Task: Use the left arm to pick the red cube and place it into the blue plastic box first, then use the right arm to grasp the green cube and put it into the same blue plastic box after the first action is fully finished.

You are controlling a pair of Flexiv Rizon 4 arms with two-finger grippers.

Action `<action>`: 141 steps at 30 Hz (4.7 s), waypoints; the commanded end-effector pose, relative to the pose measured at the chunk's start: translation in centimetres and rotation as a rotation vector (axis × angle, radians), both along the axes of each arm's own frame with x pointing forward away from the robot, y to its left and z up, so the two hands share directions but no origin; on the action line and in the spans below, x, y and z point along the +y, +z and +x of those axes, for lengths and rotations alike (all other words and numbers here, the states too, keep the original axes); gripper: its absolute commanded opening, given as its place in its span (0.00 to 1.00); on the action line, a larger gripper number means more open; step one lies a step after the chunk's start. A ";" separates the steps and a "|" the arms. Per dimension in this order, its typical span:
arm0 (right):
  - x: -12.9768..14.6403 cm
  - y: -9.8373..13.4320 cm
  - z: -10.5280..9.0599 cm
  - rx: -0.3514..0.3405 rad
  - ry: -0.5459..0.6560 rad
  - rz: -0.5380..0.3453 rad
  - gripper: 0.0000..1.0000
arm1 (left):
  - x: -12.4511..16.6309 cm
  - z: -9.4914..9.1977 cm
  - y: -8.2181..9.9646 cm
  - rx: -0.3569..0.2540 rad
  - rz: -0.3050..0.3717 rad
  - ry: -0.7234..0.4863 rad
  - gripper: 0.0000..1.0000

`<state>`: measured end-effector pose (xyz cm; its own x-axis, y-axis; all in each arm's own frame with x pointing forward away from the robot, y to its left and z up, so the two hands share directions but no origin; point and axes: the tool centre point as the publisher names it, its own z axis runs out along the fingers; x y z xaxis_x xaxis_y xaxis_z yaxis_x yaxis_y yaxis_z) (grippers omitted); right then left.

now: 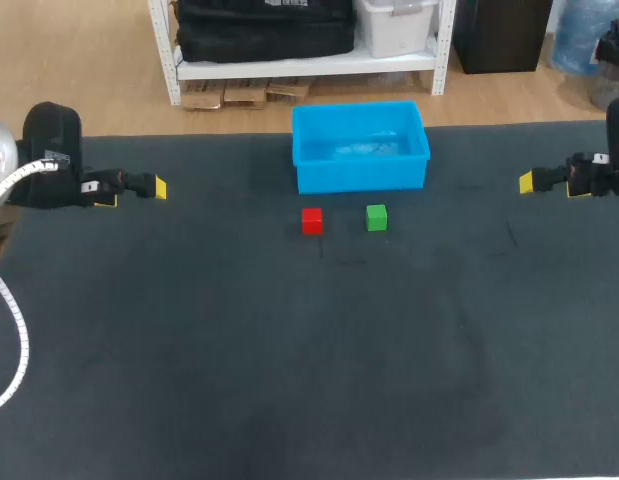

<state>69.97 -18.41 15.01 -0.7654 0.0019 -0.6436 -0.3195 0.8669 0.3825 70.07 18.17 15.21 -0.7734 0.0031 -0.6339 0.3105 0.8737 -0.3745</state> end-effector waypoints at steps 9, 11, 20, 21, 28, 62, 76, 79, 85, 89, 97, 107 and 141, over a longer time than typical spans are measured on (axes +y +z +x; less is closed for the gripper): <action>0.0 0.0 0.0 0.000 0.001 0.000 1.00 | 0.2 0.0 -0.1 -0.006 -0.008 -0.005 1.00; 0.0 0.0 0.0 0.000 0.001 0.000 1.00 | 0.2 0.0 -0.1 -0.006 -0.008 -0.005 1.00; 0.0 0.0 0.0 0.000 0.001 0.000 1.00 | 0.2 0.0 -0.1 -0.006 -0.008 -0.005 1.00; 0.0 0.0 0.0 0.000 0.001 0.000 1.00 | 0.2 0.0 -0.1 -0.006 -0.008 -0.005 1.00; 0.0 0.0 0.0 0.000 0.001 0.000 1.00 | 0.0 -0.1 0.0 0.002 0.007 0.005 1.00; 0.0 0.0 0.0 0.000 0.001 0.000 1.00 | -4.7 2.7 1.4 0.175 0.253 0.074 1.00; 0.0 0.0 0.0 0.000 0.001 0.000 1.00 | -7.7 4.2 1.5 0.198 0.312 0.093 1.00; 0.0 0.0 0.0 0.000 0.001 0.000 1.00 | -8.7 4.5 1.2 0.207 0.324 0.102 1.00; 0.0 0.0 0.0 0.000 0.001 0.000 1.00 | -10.9 4.7 0.7 0.228 0.332 0.119 1.00; 0.0 0.0 0.0 0.000 0.001 0.000 1.00 | -12.4 4.9 0.2 0.246 0.332 0.136 1.00; 0.0 0.0 0.0 0.000 0.001 0.000 1.00 | -14.8 5.6 -0.6 0.275 0.318 0.163 1.00; 0.0 0.0 0.0 0.000 0.001 0.000 1.00 | -16.5 6.4 -0.9 0.277 0.332 0.156 1.00; 0.0 0.0 0.0 0.000 0.001 0.000 1.00 | -19.8 8.8 -4.0 0.340 0.401 0.094 1.00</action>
<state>69.98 -18.41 15.01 -0.7654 0.0019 -0.6436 -0.3194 0.8670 0.3825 78.19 -1.10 11.14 -0.9386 0.1080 -0.3277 0.1436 0.9859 -0.0863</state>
